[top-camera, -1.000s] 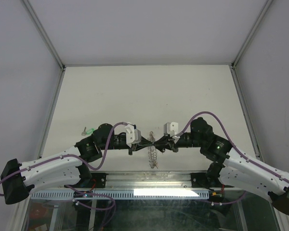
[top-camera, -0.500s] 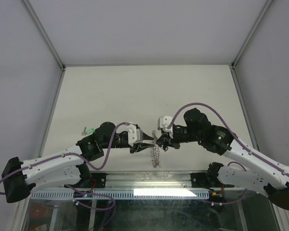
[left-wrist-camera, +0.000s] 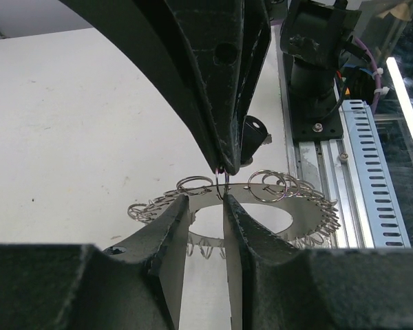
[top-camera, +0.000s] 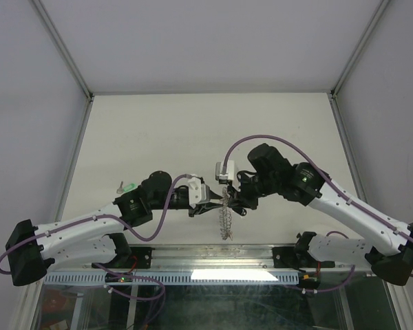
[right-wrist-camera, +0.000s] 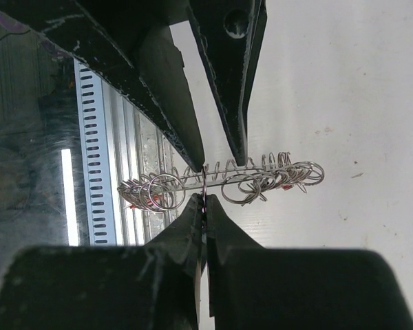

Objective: Put the keys on the keyring

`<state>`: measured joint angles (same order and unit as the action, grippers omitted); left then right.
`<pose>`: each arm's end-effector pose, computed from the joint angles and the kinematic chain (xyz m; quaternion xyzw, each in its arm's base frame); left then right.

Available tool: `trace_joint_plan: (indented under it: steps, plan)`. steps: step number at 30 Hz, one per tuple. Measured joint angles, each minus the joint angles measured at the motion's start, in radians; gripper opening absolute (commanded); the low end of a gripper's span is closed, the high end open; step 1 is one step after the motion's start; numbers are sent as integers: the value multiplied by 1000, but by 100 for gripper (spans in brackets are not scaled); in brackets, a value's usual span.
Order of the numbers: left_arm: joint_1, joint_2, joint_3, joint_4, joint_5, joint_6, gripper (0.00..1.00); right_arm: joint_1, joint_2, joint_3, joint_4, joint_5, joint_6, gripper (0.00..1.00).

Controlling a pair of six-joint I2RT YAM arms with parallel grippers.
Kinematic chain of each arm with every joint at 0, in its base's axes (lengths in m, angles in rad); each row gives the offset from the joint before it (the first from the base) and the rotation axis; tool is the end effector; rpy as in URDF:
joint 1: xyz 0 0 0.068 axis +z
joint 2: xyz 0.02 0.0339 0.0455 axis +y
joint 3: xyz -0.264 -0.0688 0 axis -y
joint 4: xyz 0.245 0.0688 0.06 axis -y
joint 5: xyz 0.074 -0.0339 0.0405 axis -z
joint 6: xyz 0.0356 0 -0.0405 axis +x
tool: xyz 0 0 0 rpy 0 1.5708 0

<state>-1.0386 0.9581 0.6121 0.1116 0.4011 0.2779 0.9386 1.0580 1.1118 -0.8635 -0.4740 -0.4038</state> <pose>0.1011 -0.1991 0.2780 0.5682 0.5330 -0.3706 0.5057 0.1079 0.1748 0.3401 -0.6296 0.6525 0.3056 0.2906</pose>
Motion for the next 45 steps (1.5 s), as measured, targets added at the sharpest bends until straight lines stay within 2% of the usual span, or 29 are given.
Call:
trace_joint_plan:
  steps: [8,13,28,29,31,38,40,42,45]
  plan:
    - [0,29,19,-1,23,1,21,3,28,35,-42,10,-2,0]
    - [0,50,29,-1,40,1,11,7,45,39,-48,17,-2,0]
    - [0,76,42,1,65,1,10,13,48,38,-48,23,2,0]
    - [0,78,42,1,66,1,9,13,48,38,-49,23,2,0]
    - [0,82,44,1,70,1,0,13,48,38,-50,23,3,0]
    - [6,87,47,-5,77,0,0,13,48,26,-38,22,5,0]
    - [6,87,47,-13,72,0,0,14,46,16,-26,22,10,6]
    - [6,87,47,-16,66,-2,0,14,34,-3,-4,24,18,17]
    - [6,80,40,-9,45,-9,0,14,-2,-37,46,31,45,25]
